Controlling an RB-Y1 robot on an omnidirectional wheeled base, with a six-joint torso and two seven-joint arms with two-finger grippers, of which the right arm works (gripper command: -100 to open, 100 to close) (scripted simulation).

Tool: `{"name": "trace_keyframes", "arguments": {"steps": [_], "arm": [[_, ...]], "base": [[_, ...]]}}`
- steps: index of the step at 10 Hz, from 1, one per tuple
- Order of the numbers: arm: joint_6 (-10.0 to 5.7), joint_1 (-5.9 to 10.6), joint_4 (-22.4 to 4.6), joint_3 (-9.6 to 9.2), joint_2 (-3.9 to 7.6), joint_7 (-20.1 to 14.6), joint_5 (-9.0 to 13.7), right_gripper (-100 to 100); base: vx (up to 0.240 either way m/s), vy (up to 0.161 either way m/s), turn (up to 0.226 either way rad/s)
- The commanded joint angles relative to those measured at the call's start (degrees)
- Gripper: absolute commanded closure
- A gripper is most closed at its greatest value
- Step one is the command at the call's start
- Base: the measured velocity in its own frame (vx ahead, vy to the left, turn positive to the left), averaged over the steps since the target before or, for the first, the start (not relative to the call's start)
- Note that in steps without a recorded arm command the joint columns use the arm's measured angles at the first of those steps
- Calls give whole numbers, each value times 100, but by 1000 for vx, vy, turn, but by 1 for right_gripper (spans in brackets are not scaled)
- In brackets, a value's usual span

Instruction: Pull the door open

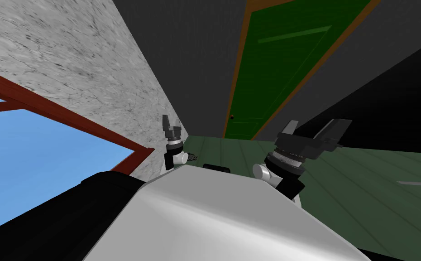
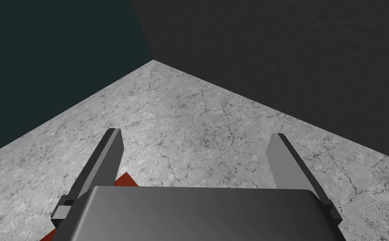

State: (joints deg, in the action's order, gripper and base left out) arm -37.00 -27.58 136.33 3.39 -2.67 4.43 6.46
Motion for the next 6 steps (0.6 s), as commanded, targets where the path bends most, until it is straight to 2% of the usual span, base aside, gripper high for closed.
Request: {"name": "trace_keyframes", "arguments": {"steps": [1, 2, 6], "arm": [[-32, 62, -207, 23, 65, 131, -77, -100], [-42, 83, -278, 31, 85, 175, -103, -100], [-136, 267, -891, 100, 240, 561, -331, -100]], "base": [[87, -9, -26], [155, -3, -13], [153, 9, -16]]}}
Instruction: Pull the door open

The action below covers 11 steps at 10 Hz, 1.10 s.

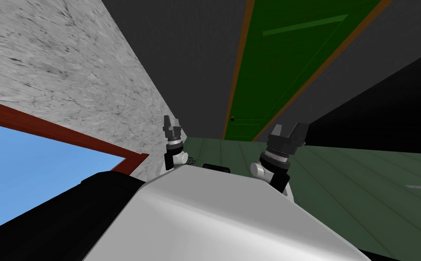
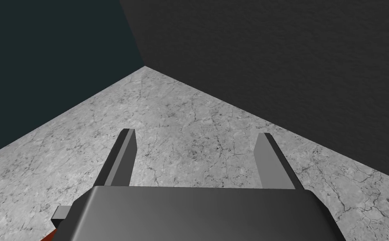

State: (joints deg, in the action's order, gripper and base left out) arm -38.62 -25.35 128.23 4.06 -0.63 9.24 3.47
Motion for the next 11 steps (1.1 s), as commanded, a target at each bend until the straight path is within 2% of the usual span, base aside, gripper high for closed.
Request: {"name": "trace_keyframes", "arguments": {"steps": [1, 11], "arm": [[10, 77, -188, 46, 60, 147, -72, -100], [-203, 496, -1585, 203, 314, 1027, -590, -100]], "base": [[131, 20, -23], [99, 7, -17]]}}
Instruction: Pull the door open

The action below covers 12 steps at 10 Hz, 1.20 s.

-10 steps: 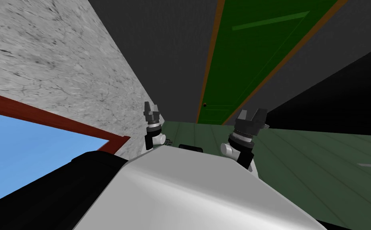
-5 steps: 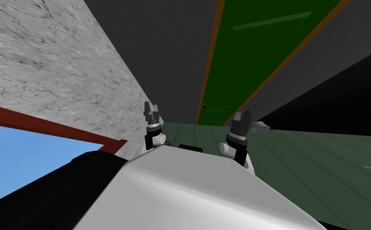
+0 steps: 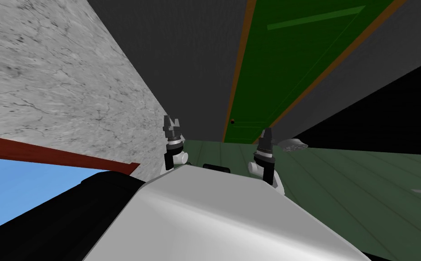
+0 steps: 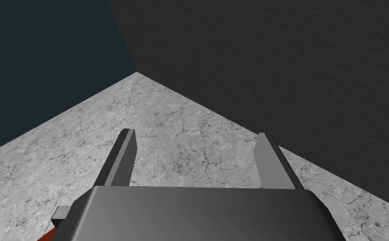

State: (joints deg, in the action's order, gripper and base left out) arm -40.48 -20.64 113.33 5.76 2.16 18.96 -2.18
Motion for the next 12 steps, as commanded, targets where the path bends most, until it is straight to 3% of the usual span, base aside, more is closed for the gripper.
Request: {"name": "trace_keyframes", "arguments": {"steps": [1, 4, 5, 12], "arm": [[-42, 73, -258, 51, 59, 158, -85, -100], [-116, 220, -735, 106, 129, 467, -267, -100], [-116, 220, -749, 106, 129, 467, -267, -100], [-303, 588, -1974, 244, 270, 1239, -722, -100]], "base": [[96, 7, -17], [102, 12, -21], [65, 10, -7], [86, 8, -21]]}}
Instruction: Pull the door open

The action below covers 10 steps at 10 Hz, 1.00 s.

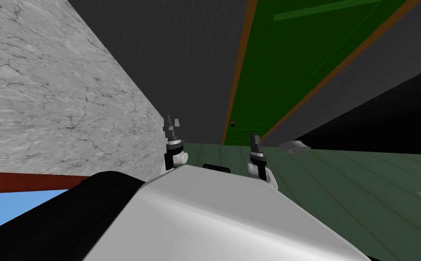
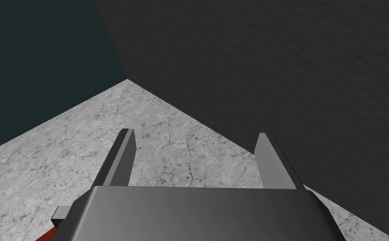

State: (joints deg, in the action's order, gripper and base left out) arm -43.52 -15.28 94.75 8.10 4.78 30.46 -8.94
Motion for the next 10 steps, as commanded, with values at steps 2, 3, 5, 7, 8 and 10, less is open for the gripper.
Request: {"name": "trace_keyframes", "arguments": {"steps": [2, 3, 5, 7, 8, 10], "arm": [[-54, 159, -473, 51, 44, 314, -178, -100], [-81, 213, -651, 72, 60, 426, -244, -100], [-108, 266, -829, 92, 76, 538, -311, -100], [-162, 373, -1184, 132, 107, 763, -443, -100], [-189, 426, -1326, 152, 122, 875, -509, -100], [-216, 478, -1537, 171, 135, 984, -573, -100]], "base": [[101, 15, -21], [96, 16, -26], [89, 12, -13], [68, 14, -19], [92, 22, -24], [63, 1, -9]]}}
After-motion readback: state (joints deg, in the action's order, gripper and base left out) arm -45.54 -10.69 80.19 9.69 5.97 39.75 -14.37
